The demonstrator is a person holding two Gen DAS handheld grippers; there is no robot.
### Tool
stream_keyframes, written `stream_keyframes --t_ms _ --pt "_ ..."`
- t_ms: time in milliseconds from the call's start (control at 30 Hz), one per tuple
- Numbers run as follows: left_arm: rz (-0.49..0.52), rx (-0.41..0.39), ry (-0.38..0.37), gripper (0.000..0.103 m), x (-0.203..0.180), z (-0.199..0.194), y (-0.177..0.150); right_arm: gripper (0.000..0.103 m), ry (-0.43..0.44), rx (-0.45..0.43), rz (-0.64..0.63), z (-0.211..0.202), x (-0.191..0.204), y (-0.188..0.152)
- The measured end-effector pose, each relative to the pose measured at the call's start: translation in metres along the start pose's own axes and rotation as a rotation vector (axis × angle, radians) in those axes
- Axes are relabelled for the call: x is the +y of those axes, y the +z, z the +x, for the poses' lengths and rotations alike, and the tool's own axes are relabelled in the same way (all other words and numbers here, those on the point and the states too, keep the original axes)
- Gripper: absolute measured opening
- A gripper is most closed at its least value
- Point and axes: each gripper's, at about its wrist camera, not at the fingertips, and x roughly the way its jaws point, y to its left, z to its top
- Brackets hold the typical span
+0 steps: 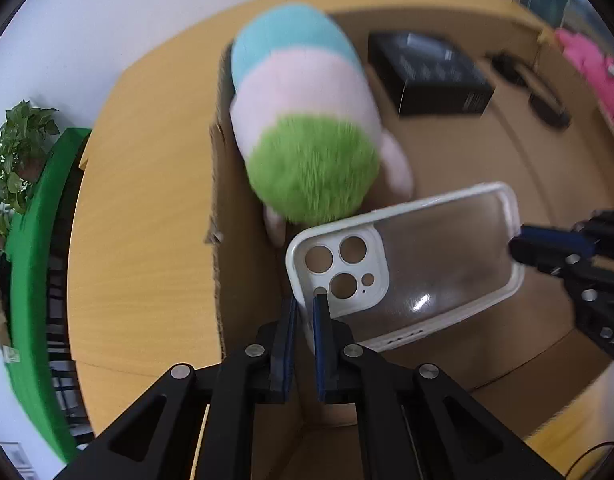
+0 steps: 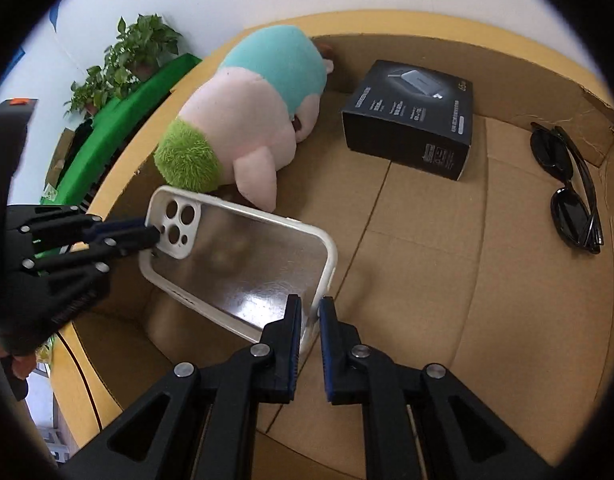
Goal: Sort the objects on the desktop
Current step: 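Carry the phone case with the left gripper and lower it into the box, then open the left gripper to release the phone case and withdraw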
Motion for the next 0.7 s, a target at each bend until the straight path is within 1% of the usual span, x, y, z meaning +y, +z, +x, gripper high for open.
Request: stream_keyframes --t_ms 67,100,167,200,233,267,333,400,433,467,500,533,567,600,633,667,700 --pt "0.022 0.047 0.046 0.005 -0.004 0.012 -0.003 0.010 -0.006 0.053 -0.015 0.011 0.006 0.001" --pt "0.032 0.051 0.073 0.005 -0.005 0.014 -0.004 0.010 -0.006 0.075 -0.019 0.015 0.009 0.003" --pt "0.028 0.059 0.091 0.005 -0.006 0.014 -0.004 0.012 -0.025 0.120 -0.041 0.024 0.015 0.005" --pt "0.023 0.063 0.099 0.005 -0.005 0.013 -0.004 0.014 -0.031 0.141 -0.051 0.028 0.018 0.006" --pt "0.016 0.074 0.110 0.005 -0.004 0.013 -0.003 0.014 -0.018 0.169 -0.054 0.032 0.020 0.006" --pt "0.012 0.078 0.112 0.005 -0.002 0.013 -0.003 0.015 -0.015 0.175 -0.057 0.034 0.021 0.006" --pt "0.007 0.081 0.108 0.006 -0.002 0.013 -0.001 0.020 -0.012 0.177 -0.065 0.032 0.023 0.005" --pt "0.003 0.076 0.100 0.007 -0.002 0.011 -0.002 0.029 0.007 0.174 -0.058 0.030 0.023 0.003" --pt "0.002 0.069 0.089 0.008 -0.002 0.009 -0.002 0.031 0.010 0.171 -0.049 0.029 0.021 0.003" --pt "-0.001 0.065 0.077 0.009 -0.002 0.006 -0.004 0.038 0.021 0.160 -0.042 0.026 0.021 0.002" --pt "-0.007 0.060 0.066 0.012 -0.004 0.005 -0.005 0.047 0.029 0.133 -0.035 0.020 0.020 0.000" --pt "-0.018 0.050 0.055 0.020 -0.002 0.000 -0.009 0.052 0.023 0.108 -0.030 0.015 0.018 0.000" --pt "-0.033 0.024 0.037 0.021 -0.001 -0.006 -0.011 0.059 0.006 0.072 -0.030 0.006 0.017 -0.003" --pt "-0.044 -0.015 0.023 0.021 0.001 -0.016 -0.015 0.059 -0.024 0.023 -0.034 -0.006 0.016 -0.007" --pt "-0.055 -0.095 0.031 0.021 0.003 -0.033 -0.023 0.059 -0.061 -0.037 -0.039 -0.020 0.016 -0.012" --pt "-0.063 -0.168 0.043 0.023 0.004 -0.050 -0.031 0.062 -0.101 -0.120 -0.049 -0.040 0.017 -0.022" --pt "-0.072 -0.244 0.048 0.026 0.005 -0.068 -0.042 0.072 -0.137 -0.203 -0.065 -0.060 0.017 -0.034"
